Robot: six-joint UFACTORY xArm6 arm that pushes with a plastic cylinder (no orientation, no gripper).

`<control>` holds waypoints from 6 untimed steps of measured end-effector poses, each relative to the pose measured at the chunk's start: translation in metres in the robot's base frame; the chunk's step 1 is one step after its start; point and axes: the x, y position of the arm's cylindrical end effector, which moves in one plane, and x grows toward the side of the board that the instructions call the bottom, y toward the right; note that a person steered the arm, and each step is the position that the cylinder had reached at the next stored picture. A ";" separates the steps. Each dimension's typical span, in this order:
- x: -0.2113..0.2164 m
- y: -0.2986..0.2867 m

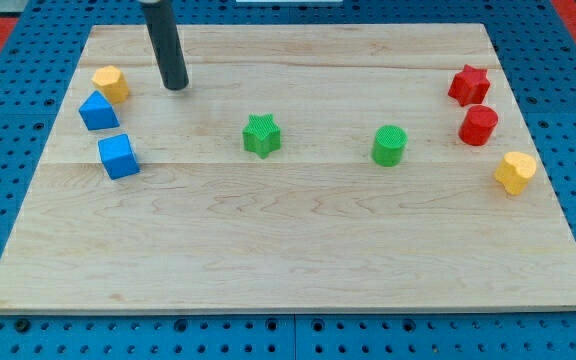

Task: Slide the yellow hexagon towards the green star

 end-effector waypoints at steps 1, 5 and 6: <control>-0.035 -0.028; 0.013 -0.083; 0.017 -0.062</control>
